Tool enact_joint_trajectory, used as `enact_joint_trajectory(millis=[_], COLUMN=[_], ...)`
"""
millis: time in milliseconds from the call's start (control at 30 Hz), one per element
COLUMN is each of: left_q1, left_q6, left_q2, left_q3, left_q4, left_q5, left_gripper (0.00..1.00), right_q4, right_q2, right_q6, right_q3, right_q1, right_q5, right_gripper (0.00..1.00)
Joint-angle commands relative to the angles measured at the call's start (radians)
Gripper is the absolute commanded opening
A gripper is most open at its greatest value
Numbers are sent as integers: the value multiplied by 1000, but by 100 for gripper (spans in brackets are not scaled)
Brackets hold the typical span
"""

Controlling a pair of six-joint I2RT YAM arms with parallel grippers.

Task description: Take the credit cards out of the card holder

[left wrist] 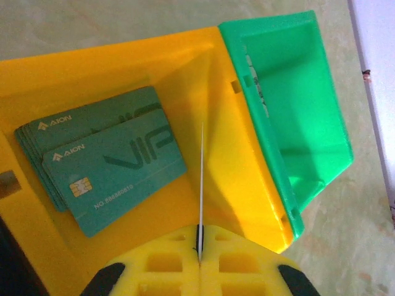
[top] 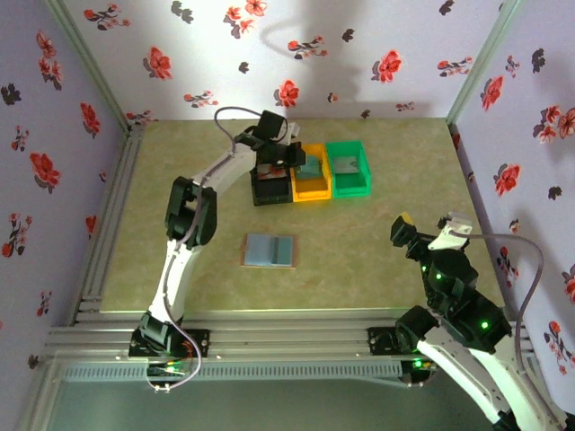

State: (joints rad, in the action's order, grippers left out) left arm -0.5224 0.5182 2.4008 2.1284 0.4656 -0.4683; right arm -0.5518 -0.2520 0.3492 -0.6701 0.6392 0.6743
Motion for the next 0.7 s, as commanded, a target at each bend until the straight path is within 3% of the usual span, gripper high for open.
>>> enact_joint_trajectory(millis=[0,667], left_q1=[10,13], left_q6=[37,108], left_q2=[38,134], left_q3=[51,140], left_q4=[8,19], left_q5=[14,47], left_gripper=[0,0], right_q4=[10,27], right_q2=[16,13], right_q6=[-16,-18], right_q3=[12,24], right_q1=[-9,-40], right_q5=[5,-36], right_gripper=[99,99])
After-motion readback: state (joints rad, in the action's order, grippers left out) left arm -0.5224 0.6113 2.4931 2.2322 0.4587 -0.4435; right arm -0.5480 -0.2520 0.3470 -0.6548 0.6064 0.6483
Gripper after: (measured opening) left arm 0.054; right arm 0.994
